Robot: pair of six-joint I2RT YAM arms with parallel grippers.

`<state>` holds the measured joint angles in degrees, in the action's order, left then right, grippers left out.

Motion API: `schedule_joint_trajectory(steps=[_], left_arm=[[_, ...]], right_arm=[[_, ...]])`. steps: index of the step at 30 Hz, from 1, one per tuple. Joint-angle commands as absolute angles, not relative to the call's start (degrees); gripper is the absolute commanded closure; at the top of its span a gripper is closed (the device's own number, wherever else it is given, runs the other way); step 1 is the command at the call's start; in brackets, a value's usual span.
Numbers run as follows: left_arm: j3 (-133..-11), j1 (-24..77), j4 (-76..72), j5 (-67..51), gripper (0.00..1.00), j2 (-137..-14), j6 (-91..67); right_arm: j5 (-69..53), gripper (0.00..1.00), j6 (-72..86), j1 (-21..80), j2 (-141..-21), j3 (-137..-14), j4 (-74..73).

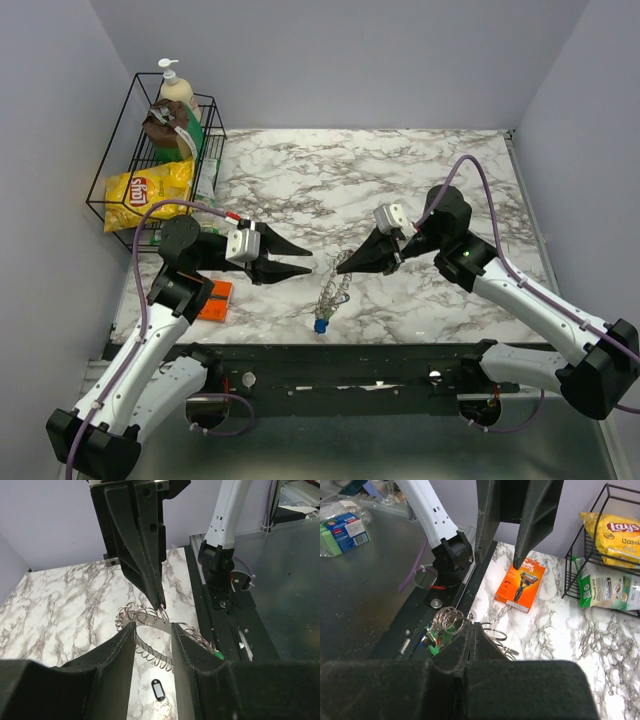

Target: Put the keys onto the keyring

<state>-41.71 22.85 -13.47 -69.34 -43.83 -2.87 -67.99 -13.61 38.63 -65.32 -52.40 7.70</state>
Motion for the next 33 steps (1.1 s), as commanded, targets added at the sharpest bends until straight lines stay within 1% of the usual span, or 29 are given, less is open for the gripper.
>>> schedule_joint_trajectory(steps=[1, 3, 4, 7, 12, 16, 26, 33], left_arm=[[-45.2, 22.8, -6.5, -71.5, 0.58, -45.3, 2.4], [-45.8, 23.0, -6.5, -71.5, 0.61, -46.0, 2.5], [-46.1, 23.2, -6.5, -71.2, 0.64, -46.4, 2.5], [-47.1, 24.3, -6.1, -70.1, 0.65, -47.7, 2.6], [-50.3, 27.0, 2.9, -67.8, 0.65, -50.4, 9.1], [-51.6, 28.1, 6.3, -66.8, 0.65, -51.9, 11.9], [-52.2, 29.1, 6.9, -63.2, 0.65, -53.1, 12.1], [-52.6, 30.0, 4.3, -62.2, 0.66, -54.0, 9.8]], right_arm=[[-70.1, 1.0, -16.2, 38.9, -64.0, -53.0, 11.2], [-69.5, 0.99, -16.3, 38.9, -64.1, -53.2, 11.1], [-69.3, 0.99, -16.0, 38.9, -64.2, -53.3, 11.2], [-67.0, 0.99, -14.1, 38.9, -64.6, -54.5, 11.6], [-62.1, 0.99, -11.3, 38.9, -65.6, -56.3, 11.8], [-60.7, 0.99, -11.1, 38.9, -65.8, -56.6, 11.8], [-60.6, 0.99, -10.6, 38.9, -65.6, -56.2, 12.4], [-60.0, 0.99, -10.9, 38.9, -65.2, -55.6, 12.2]])
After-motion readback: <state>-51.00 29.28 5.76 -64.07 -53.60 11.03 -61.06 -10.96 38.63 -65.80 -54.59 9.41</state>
